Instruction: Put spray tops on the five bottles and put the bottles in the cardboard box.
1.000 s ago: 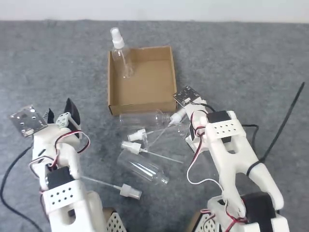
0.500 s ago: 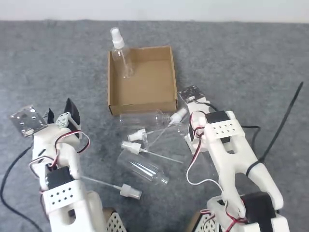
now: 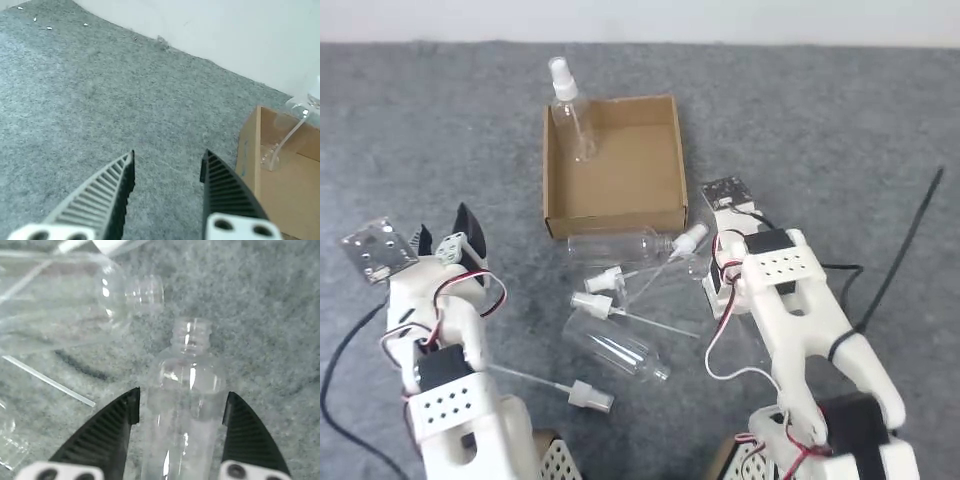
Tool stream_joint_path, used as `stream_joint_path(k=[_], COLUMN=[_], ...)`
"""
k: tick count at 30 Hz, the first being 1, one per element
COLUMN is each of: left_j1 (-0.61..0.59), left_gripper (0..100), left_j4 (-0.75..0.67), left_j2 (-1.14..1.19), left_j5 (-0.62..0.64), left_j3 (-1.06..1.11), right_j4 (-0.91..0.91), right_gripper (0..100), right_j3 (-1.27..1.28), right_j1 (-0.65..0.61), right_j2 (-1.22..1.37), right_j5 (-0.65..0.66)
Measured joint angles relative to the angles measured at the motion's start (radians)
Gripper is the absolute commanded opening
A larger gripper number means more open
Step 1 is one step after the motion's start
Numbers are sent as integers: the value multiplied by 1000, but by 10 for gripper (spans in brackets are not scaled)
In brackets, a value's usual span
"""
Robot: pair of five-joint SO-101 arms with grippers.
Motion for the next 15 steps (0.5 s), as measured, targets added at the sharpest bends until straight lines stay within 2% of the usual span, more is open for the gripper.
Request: stream_joint_path(k=[5, 15], left_j1=[0, 0], left_gripper=[206, 206], left_j4=[0, 0], left_j2=[0, 0], left_j5=[0, 0], left_j3=[0, 0], right_j4=[-46, -57], right_gripper=[224, 224], right_j3=[0, -28], right_j1=[3, 11], right_j2=[103, 104], right_j5=[-3, -3])
